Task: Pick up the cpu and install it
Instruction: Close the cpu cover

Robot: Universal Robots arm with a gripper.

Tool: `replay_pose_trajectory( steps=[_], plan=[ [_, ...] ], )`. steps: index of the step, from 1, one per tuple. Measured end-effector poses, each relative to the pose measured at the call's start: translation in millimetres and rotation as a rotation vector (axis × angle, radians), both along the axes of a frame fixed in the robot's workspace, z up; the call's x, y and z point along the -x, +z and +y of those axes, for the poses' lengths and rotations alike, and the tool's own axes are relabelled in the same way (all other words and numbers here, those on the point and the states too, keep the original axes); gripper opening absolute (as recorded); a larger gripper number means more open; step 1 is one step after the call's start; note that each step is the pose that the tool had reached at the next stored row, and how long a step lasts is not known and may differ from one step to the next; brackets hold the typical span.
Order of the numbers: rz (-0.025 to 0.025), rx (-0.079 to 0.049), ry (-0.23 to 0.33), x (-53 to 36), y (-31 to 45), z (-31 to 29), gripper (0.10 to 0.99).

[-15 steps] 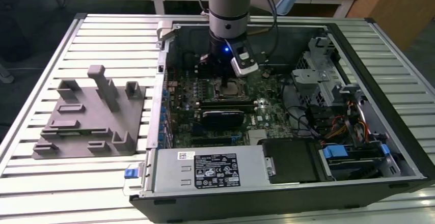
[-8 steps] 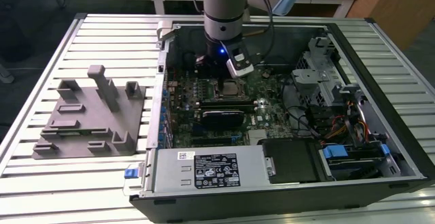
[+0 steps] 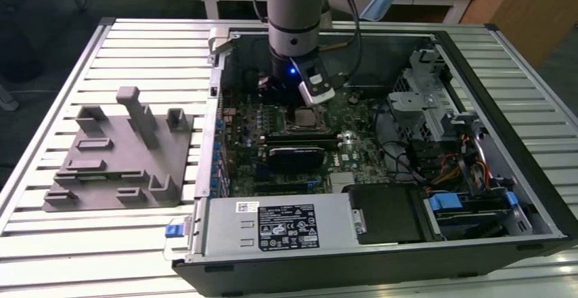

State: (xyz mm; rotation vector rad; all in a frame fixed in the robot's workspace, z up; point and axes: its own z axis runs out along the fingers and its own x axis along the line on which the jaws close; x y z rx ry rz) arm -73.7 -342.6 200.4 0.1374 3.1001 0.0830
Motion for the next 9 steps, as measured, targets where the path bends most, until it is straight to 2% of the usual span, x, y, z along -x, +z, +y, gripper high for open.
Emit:
replay_pose_trajectory(
  steps=[9],
  plan=[
    [0.0007,0.0,0.02,-0.5,-1.7,-0.2,0.106]
  ],
)
